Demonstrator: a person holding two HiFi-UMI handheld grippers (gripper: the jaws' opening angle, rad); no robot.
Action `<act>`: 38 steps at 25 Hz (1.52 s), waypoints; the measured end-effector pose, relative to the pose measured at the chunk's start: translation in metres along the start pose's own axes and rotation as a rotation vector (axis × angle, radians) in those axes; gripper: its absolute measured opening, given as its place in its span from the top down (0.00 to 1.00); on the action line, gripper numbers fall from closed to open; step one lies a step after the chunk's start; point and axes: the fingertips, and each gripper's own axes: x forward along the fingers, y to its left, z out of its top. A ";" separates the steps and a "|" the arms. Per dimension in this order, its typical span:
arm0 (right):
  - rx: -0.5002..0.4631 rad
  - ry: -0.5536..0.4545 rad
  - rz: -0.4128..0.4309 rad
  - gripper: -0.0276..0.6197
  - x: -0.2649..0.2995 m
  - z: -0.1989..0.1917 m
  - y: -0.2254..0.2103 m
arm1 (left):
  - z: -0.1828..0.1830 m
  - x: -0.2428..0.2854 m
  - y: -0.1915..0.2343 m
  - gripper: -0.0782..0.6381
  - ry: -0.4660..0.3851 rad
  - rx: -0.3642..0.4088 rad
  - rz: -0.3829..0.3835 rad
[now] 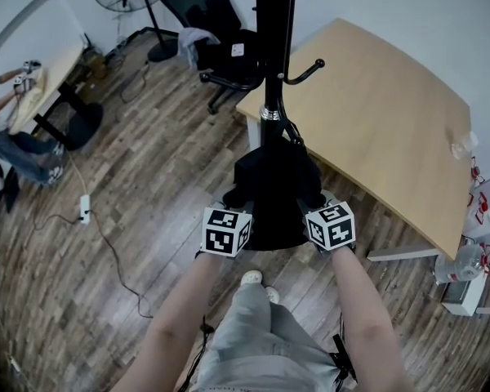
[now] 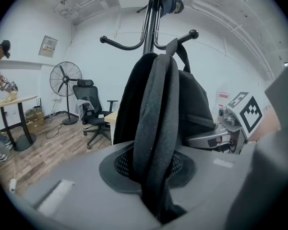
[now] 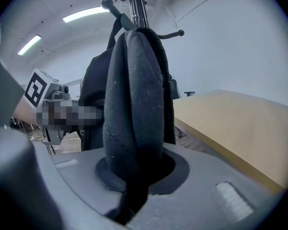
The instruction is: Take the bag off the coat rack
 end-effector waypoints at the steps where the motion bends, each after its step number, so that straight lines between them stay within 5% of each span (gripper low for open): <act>1: 0.001 -0.002 -0.001 0.89 -0.003 0.000 0.002 | 0.001 -0.003 -0.002 0.78 -0.002 0.002 -0.003; 23: -0.034 0.001 -0.061 0.90 -0.071 0.007 0.025 | 0.028 -0.050 -0.049 0.79 -0.081 0.037 -0.063; 38: 0.074 -0.060 -0.244 0.90 -0.146 0.021 -0.003 | 0.077 -0.050 -0.113 0.79 -0.158 0.108 -0.194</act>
